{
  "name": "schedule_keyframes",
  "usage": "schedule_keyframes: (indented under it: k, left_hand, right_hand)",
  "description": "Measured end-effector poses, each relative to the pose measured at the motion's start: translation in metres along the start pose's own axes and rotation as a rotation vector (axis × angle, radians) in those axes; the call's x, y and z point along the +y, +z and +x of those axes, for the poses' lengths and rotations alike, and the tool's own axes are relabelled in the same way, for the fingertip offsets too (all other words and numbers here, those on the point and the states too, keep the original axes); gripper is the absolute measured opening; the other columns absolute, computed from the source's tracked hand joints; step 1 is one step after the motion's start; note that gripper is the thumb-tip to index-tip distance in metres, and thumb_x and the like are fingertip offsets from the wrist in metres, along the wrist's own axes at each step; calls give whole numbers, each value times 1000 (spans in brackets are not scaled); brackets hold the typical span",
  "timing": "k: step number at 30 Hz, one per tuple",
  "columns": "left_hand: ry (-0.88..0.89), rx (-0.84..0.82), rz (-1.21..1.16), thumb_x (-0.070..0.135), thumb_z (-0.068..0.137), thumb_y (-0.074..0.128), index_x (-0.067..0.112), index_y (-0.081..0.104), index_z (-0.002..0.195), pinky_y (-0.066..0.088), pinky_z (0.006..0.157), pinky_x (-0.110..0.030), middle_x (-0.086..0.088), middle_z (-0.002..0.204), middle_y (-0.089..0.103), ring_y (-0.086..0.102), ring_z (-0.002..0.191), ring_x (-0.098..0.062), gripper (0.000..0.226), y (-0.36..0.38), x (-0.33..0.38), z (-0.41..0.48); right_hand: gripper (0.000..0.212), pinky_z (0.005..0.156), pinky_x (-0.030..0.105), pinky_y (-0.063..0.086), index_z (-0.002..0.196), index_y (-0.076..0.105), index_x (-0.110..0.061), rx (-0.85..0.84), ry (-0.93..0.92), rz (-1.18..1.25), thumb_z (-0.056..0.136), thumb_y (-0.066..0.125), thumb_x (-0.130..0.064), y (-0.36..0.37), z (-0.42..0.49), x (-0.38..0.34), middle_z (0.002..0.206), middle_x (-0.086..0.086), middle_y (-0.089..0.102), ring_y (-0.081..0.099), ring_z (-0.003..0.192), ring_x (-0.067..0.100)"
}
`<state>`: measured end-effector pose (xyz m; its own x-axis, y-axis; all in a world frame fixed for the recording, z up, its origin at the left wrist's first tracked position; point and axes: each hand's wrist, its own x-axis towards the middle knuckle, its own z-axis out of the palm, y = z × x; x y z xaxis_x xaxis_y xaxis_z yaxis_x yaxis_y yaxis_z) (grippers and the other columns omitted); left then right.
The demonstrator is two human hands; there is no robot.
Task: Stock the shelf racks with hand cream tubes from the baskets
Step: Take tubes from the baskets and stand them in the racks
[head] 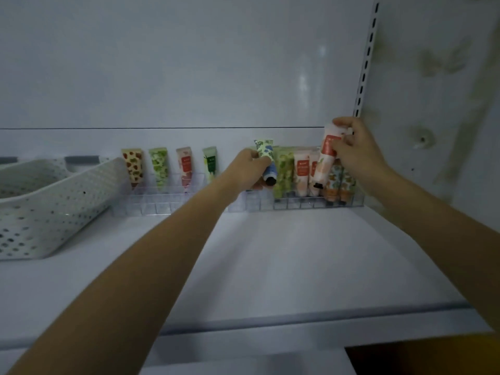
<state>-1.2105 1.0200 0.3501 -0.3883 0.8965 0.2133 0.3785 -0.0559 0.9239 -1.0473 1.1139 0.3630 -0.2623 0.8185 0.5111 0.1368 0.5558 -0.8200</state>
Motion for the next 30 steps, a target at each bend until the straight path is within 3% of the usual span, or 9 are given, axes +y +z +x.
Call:
schedule_keyframes:
  k: [2, 7, 11, 16, 20, 23, 26, 28, 30]
  left_hand:
    - [-33, 34, -67, 17, 95, 45, 12, 46, 100, 49, 50, -17, -4, 75, 57, 58, 61, -14, 7, 19, -1, 0]
    - [-78, 109, -160, 16, 94, 49, 6, 37, 131, 48, 46, -14, -9, 95, 54, 53, 61, -11, 39, 49, -16, -1]
    - [-24, 168, -76, 18, 93, 52, 4, 42, 130, 49, 71, -32, 0, 81, 55, 53, 65, -15, 40, 47, -39, 1]
    - [15, 206, -80, 18, 93, 52, 5, 43, 128, 48, 65, -23, -1, 85, 56, 52, 61, -9, 39, 38, -43, 4]
    - [19, 199, -68, 20, 93, 53, 6, 44, 129, 48, 64, -21, -1, 86, 58, 52, 62, -8, 40, 42, -44, 6]
    - [35, 180, -66, 19, 93, 51, 7, 46, 127, 47, 61, -18, 3, 79, 56, 52, 59, -6, 36, 43, -43, 5]
    - [51, 169, -95, 18, 94, 51, 13, 50, 111, 48, 60, -18, 4, 74, 58, 56, 50, -2, 19, 43, -41, 2]
    - [48, 158, -133, 17, 93, 52, 14, 51, 102, 49, 63, -21, 2, 75, 59, 59, 57, -9, 10, 42, -40, 1]
    - [39, 127, -157, 15, 92, 54, 14, 51, 101, 51, 69, -27, 0, 80, 60, 58, 67, -19, 10, 42, -39, -1]
  right_hand:
    - [48, 74, 33, 51, 137, 33, -28, -23, -33, -4, 96, 41, -4, 0, 2, 10, 109, 19, 59, 61, 93, 33]
    - [43, 64, 22, 48, 135, 37, -26, -56, -110, -31, 98, 38, -5, 13, 12, 29, 110, 2, 54, 55, 82, 15]
    - [39, 63, 10, 47, 131, 42, -23, -121, -134, -50, 97, 38, -4, 24, 15, 47, 118, 1, 50, 55, 86, 8]
    - [43, 96, 37, 46, 132, 46, -16, -224, -223, -187, 94, 40, 3, 34, 14, 70, 129, 13, 48, 52, 109, 25]
    - [50, 95, 9, 27, 139, 40, -15, -215, -297, -318, 93, 40, 4, 32, 15, 74, 134, 11, 39, 41, 117, 15]
    - [47, 97, 11, 26, 136, 46, -12, -95, -391, -382, 91, 43, 4, 30, 12, 73, 132, 13, 38, 41, 120, 18]
    - [33, 83, 14, 38, 123, 56, -8, 38, -427, -306, 92, 46, -2, 24, 10, 64, 119, 11, 47, 51, 97, 14]
    - [27, 63, 7, 38, 117, 57, -9, 16, -397, -225, 92, 47, -5, 23, 6, 59, 101, 5, 52, 49, 72, 7]
    - [25, 54, 8, 40, 117, 55, -11, -69, -339, -138, 92, 52, -10, 28, -2, 56, 82, 0, 54, 50, 61, 13]
